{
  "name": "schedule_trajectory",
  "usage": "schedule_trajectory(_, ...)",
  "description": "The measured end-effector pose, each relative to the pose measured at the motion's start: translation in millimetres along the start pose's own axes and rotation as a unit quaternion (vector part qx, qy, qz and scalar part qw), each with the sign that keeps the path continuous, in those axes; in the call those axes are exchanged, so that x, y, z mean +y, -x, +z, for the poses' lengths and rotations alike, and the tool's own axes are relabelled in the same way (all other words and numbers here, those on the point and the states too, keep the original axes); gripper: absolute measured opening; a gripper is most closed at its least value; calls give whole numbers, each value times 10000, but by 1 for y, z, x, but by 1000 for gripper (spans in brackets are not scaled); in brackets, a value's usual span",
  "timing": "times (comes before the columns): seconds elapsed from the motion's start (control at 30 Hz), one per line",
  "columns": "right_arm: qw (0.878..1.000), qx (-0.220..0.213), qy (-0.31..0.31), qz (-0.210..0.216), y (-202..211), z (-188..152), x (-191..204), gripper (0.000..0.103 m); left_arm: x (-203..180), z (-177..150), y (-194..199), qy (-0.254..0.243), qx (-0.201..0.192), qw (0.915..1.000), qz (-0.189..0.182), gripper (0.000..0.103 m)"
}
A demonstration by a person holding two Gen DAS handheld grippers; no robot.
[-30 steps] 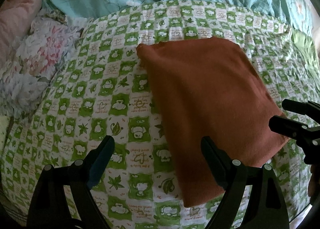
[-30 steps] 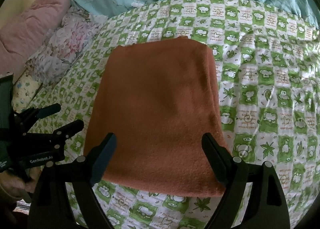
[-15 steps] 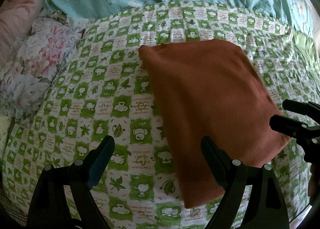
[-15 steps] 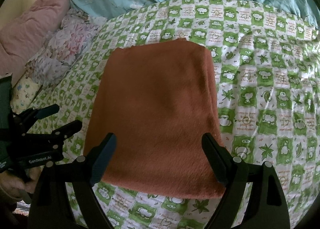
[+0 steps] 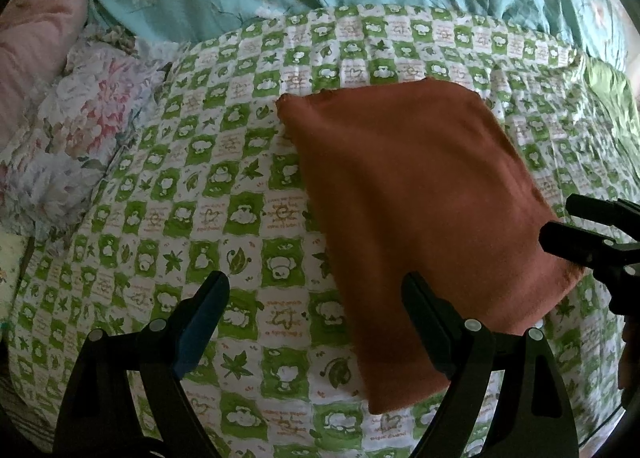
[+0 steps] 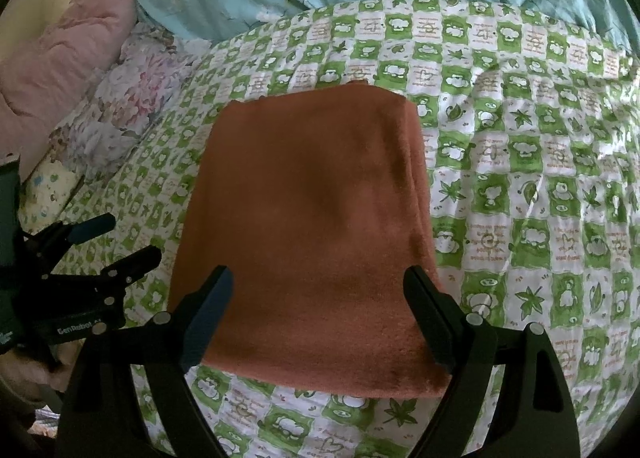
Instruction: Fold small clothes
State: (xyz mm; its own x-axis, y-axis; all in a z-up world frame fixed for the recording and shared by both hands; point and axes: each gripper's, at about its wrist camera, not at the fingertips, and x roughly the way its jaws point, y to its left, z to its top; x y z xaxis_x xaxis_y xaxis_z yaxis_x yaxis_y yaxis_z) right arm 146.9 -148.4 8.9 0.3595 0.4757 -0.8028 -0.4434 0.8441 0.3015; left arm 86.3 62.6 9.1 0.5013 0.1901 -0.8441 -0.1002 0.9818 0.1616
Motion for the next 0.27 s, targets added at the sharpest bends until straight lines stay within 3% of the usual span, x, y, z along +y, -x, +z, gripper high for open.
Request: schedule_trajectory(0.27,10000,-30,-15,1,1,-2,1,87,-2,1,0,-65,-42,10000,18,88)
